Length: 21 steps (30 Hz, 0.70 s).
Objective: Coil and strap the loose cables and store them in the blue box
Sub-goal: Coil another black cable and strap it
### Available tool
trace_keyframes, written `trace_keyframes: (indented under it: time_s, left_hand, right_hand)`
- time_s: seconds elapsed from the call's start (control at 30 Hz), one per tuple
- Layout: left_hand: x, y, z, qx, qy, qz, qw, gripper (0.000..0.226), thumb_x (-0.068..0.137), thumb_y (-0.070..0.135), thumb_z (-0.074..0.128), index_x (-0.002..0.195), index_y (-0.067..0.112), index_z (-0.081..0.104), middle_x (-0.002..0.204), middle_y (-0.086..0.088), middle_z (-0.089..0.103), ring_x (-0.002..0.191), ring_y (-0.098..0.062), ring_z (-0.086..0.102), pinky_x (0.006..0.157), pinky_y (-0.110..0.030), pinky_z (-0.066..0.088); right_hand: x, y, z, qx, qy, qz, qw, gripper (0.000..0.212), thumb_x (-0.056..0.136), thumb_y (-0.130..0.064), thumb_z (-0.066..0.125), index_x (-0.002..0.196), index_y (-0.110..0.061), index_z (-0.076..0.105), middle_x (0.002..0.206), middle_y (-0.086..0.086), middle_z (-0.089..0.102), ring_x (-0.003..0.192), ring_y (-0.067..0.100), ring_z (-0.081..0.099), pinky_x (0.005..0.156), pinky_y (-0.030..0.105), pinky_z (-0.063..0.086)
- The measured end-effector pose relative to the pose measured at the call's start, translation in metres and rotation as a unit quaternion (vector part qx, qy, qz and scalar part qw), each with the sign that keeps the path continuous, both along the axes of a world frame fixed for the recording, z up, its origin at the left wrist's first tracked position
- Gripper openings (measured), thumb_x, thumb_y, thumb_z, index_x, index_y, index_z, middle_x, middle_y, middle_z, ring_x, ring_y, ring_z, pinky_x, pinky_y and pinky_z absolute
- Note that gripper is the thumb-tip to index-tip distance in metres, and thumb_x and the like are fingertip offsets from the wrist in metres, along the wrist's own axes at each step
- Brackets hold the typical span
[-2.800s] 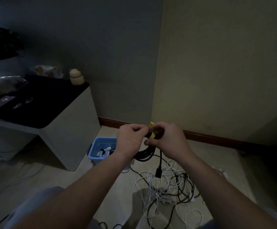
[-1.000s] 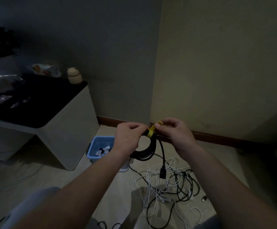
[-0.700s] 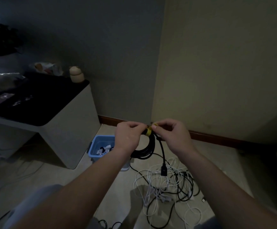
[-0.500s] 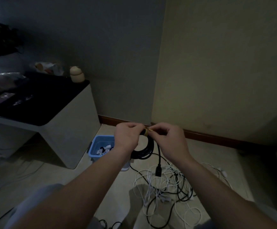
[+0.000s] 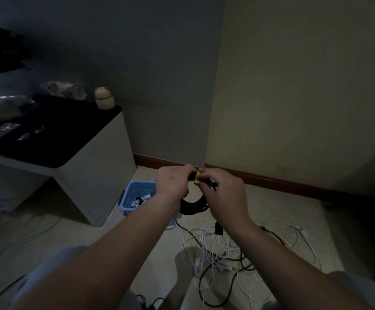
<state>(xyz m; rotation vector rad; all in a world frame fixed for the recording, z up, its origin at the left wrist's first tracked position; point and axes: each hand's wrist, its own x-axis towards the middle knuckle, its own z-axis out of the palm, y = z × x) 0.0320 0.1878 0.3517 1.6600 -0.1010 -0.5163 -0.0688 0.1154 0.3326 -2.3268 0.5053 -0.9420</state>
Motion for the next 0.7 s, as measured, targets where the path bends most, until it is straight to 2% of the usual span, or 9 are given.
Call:
trace_keyframes:
  time_s: [0.1, 0.17, 0.23, 0.33, 0.43, 0.53, 0.7]
  left_hand:
    - [0.002, 0.0, 0.002, 0.0, 0.012, 0.002, 1.0, 0.025, 0.086, 0.011, 0.066, 0.061, 0.01, 0.071, 0.047, -0.002, 0.05, 0.044, -0.02, 0.037, 0.05, -0.031, 0.032]
    - [0.005, 0.0, 0.003, -0.004, 0.024, 0.012, 1.0, 0.025, 0.084, 0.012, 0.067, 0.059, 0.01, 0.07, 0.047, -0.003, 0.049, 0.042, -0.02, 0.037, 0.053, -0.032, 0.033]
    - [0.007, 0.001, 0.002, -0.017, 0.031, 0.023, 0.999, 0.022, 0.083, 0.011, 0.067, 0.062, 0.006, 0.07, 0.049, -0.005, 0.049, 0.038, -0.019, 0.035, 0.052, -0.031, 0.031]
    - [0.004, 0.001, 0.0, -0.012, 0.023, 0.017, 1.0, 0.021, 0.085, 0.01, 0.065, 0.067, 0.002, 0.071, 0.054, -0.011, 0.048, 0.039, -0.019, 0.034, 0.049, -0.03, 0.029]
    - [0.0, 0.002, -0.005, -0.008, 0.015, 0.0, 1.0, 0.026, 0.085, 0.009, 0.063, 0.059, 0.006, 0.063, 0.054, -0.01, 0.042, 0.046, -0.021, 0.032, 0.05, -0.031, 0.027]
    - [-0.002, 0.002, -0.008, -0.008, 0.008, -0.014, 1.0, 0.028, 0.085, 0.008, 0.063, 0.057, 0.007, 0.059, 0.05, -0.006, 0.04, 0.046, -0.021, 0.031, 0.049, -0.031, 0.027]
    - [-0.005, 0.004, -0.011, 0.008, -0.013, -0.036, 0.999, 0.033, 0.086, 0.01, 0.063, 0.054, 0.01, 0.056, 0.051, -0.008, 0.039, 0.045, -0.02, 0.034, 0.047, -0.029, 0.027]
  right_hand:
    - [0.0, 0.0, -0.002, -0.008, 0.017, 0.024, 1.0, 0.018, 0.083, -0.011, 0.079, 0.102, -0.01, 0.078, 0.113, 0.004, 0.075, 0.107, 0.02, 0.069, 0.091, 0.04, 0.055]
    - [-0.001, 0.002, -0.003, -0.023, 0.033, 0.043, 0.998, 0.028, 0.085, -0.012, 0.076, 0.114, -0.012, 0.076, 0.124, 0.005, 0.071, 0.116, 0.02, 0.065, 0.1, 0.037, 0.051]
    - [-0.001, 0.003, -0.003, -0.035, 0.033, 0.052, 0.997, 0.029, 0.088, -0.013, 0.072, 0.118, -0.013, 0.074, 0.127, 0.005, 0.069, 0.118, 0.02, 0.064, 0.1, 0.034, 0.05]
    - [0.001, 0.001, -0.002, -0.043, 0.021, 0.04, 0.998, 0.019, 0.088, -0.011, 0.073, 0.107, -0.012, 0.078, 0.114, 0.005, 0.075, 0.107, 0.02, 0.069, 0.092, 0.033, 0.053]
    - [0.002, -0.005, -0.001, -0.027, 0.028, 0.026, 0.999, 0.011, 0.085, -0.009, 0.075, 0.094, -0.014, 0.079, 0.097, 0.001, 0.077, 0.091, 0.018, 0.07, 0.08, 0.027, 0.052]
    - [0.004, -0.008, -0.001, -0.008, 0.029, 0.024, 0.999, 0.008, 0.08, -0.009, 0.078, 0.084, -0.016, 0.076, 0.085, -0.004, 0.074, 0.079, 0.012, 0.066, 0.072, 0.032, 0.054]
    - [0.005, -0.012, -0.003, -0.013, 0.054, 0.022, 0.998, 0.014, 0.075, -0.012, 0.082, 0.078, -0.018, 0.069, 0.079, -0.005, 0.069, 0.074, 0.012, 0.063, 0.069, 0.036, 0.054]
